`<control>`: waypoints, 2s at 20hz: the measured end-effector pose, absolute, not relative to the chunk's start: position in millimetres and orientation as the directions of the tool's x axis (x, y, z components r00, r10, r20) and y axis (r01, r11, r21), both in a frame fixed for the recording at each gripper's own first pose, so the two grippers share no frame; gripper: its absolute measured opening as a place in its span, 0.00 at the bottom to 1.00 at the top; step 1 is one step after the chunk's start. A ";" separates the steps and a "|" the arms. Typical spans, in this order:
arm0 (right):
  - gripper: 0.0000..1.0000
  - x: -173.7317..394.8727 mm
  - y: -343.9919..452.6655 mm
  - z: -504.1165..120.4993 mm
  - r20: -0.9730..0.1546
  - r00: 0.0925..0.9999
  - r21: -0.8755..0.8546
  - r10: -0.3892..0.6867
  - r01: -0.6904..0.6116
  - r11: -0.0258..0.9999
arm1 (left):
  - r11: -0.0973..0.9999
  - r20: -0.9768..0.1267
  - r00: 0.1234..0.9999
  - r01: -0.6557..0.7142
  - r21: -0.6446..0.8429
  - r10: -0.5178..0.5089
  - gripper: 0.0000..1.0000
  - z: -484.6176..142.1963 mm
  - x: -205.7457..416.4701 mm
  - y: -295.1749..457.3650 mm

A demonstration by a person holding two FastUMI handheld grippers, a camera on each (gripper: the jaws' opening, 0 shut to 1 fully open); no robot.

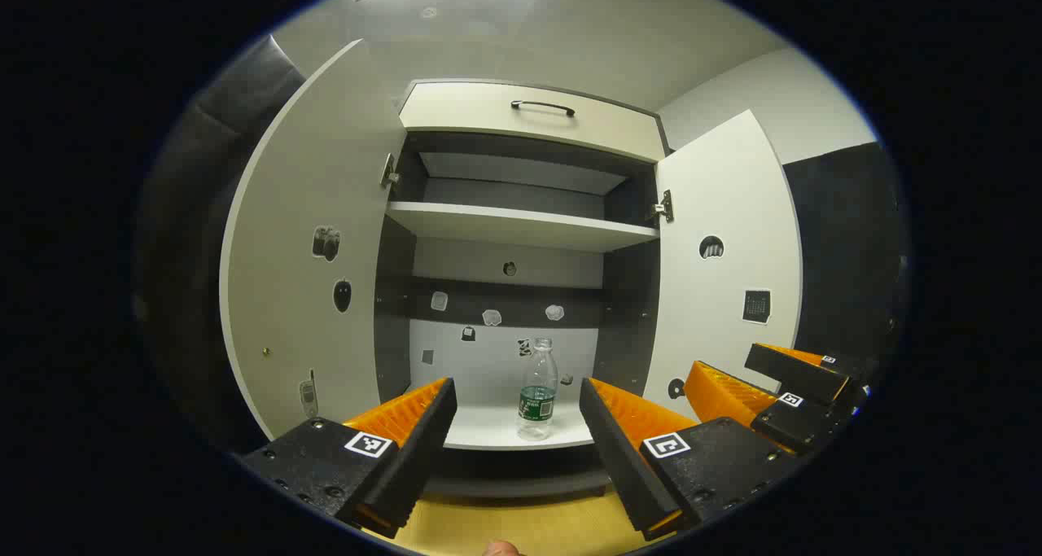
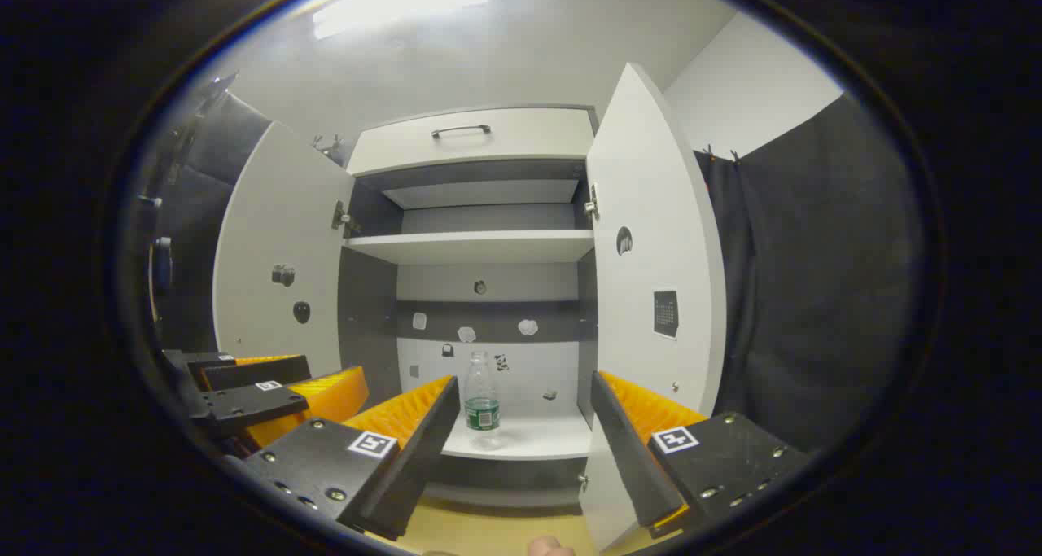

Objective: Grasp the bottle in the cabinet with the left hand and place it on the coaster, then close the right door with the right hand and the left door with the left hand.

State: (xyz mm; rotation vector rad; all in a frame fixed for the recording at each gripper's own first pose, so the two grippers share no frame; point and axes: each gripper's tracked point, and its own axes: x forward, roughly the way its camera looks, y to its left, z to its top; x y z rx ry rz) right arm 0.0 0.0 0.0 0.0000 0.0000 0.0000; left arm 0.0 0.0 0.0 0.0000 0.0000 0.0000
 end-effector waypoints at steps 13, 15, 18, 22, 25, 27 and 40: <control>0.98 -0.1 -8.9 4.1 0.020 0.999 -0.003 -0.034 0.034 0.999 | 1.000 -0.010 1.000 0.011 0.006 -0.011 0.96 -2.2 5.0 -2.5; 0.99 -0.8 -9.1 4.9 0.021 0.999 0.001 -0.035 0.035 0.999 | 1.000 -0.019 1.000 0.014 0.009 -0.013 0.96 -5.7 7.5 -2.7; 0.98 -3.5 -13.0 6.4 0.025 0.999 -0.002 -0.045 0.045 0.999 | 0.999 -0.032 0.999 0.037 0.015 -0.036 0.96 -11.0 20.9 -6.7; 0.98 -12.7 -24.6 7.2 0.031 0.997 -0.022 -0.076 0.076 0.997 | 0.997 -0.066 0.995 0.081 0.001 -0.081 0.96 -21.9 60.4 -13.1; 0.98 -22.5 -39.1 8.7 0.038 0.992 -0.033 -0.120 0.122 0.992 | 0.996 -0.092 0.992 0.086 -0.007 -0.086 0.96 -33.9 99.2 -14.0; 0.98 -29.6 -50.5 9.2 0.044 0.987 -0.047 -0.157 0.159 0.986 | 0.996 -0.116 0.989 0.088 -0.015 -0.089 0.96 -44.2 129.3 -16.0; 0.96 -60.2 -111.8 3.8 0.058 0.928 -0.090 -0.368 0.372 0.924 | 0.996 -0.179 0.980 0.087 0.029 -0.080 0.96 -87.5 276.1 -31.6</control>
